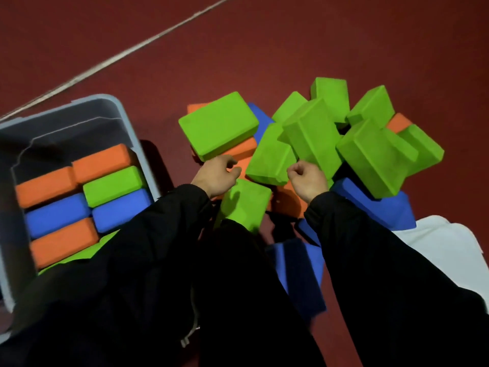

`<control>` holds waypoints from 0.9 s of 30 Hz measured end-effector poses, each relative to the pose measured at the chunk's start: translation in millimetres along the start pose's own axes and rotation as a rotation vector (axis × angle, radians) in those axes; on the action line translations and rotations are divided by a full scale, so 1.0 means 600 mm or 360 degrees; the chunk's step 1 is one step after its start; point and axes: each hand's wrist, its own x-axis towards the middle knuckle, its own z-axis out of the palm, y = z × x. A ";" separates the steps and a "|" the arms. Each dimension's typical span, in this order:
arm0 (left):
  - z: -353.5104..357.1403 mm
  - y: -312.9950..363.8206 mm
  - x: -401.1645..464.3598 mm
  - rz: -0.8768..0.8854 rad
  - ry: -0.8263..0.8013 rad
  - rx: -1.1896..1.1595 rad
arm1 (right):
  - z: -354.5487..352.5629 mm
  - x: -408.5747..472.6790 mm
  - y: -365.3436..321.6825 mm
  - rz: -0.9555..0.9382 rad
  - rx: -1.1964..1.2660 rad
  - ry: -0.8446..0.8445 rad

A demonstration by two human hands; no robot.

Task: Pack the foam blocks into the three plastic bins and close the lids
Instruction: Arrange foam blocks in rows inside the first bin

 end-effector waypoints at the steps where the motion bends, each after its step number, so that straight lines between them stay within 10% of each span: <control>1: 0.012 -0.002 0.004 0.0005 -0.0033 0.0018 | 0.009 0.001 0.008 0.0017 0.0012 -0.0022; 11: 0.138 -0.125 0.046 -0.0335 -0.0422 0.0205 | 0.127 -0.033 0.087 0.0235 0.0041 -0.0496; 27: 0.225 -0.132 0.103 -0.0230 -0.0360 0.0013 | 0.170 -0.106 0.263 0.0144 -0.1110 -0.1201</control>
